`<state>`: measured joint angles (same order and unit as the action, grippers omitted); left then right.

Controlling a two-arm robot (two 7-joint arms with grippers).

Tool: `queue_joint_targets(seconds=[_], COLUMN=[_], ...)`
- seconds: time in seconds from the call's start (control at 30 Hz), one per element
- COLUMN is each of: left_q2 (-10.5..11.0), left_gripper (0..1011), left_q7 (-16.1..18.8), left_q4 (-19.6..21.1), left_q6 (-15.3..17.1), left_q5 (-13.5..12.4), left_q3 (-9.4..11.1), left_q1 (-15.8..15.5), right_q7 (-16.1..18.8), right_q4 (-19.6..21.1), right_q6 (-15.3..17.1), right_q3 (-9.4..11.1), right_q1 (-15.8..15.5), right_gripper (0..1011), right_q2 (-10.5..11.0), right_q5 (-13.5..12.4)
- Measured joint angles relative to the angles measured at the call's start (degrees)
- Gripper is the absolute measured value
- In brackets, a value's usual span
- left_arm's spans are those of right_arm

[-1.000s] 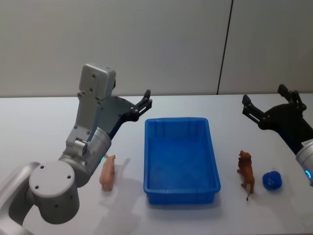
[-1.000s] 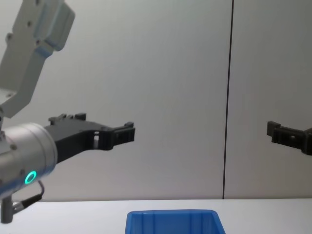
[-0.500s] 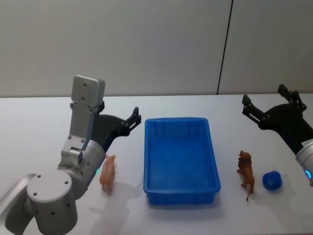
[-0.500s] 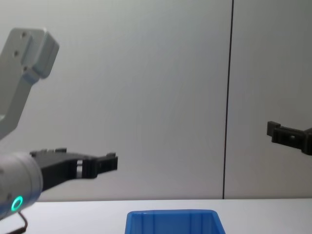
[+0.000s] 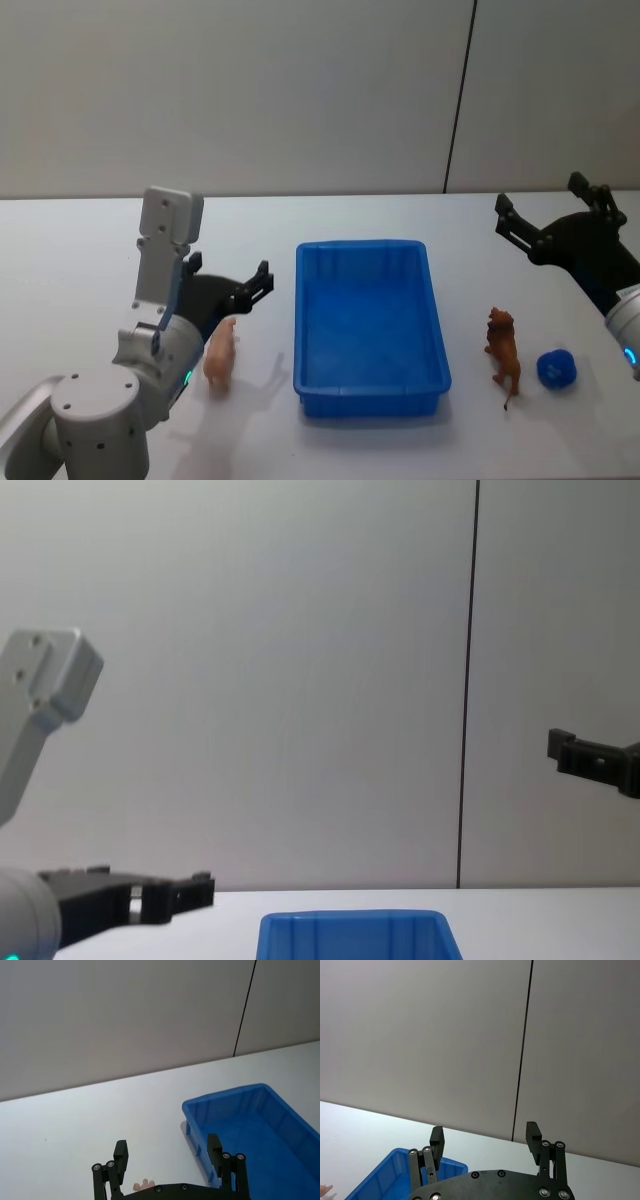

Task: Pick up the two dolls from the table and place them into the box.

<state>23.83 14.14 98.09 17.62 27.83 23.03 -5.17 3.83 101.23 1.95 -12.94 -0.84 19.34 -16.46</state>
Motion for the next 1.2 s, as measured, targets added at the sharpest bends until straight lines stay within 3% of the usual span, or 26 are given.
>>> queue_joint_targets(seconds=[0.33, 1.2], left_q2=[0.09, -1.4], left_gripper=[1001, 1001], left_q7=[-1.86, -6.72], left_q4=[-3.07, -12.21], left_q6=[1.7, 3.29], left_q5=[1.18, 1.42], left_q3=[-0.57, -1.22], left_q1=[0.2, -1.46], right_q7=[0.0, 0.0], right_q4=[0.0, 0.0], right_q6=[0.0, 0.0], right_q3=[0.0, 0.0], right_q1=[0.0, 0.0], right_gripper=[1001, 1001], right_q2=[0.0, 0.0], right_q5=[0.0, 0.0])
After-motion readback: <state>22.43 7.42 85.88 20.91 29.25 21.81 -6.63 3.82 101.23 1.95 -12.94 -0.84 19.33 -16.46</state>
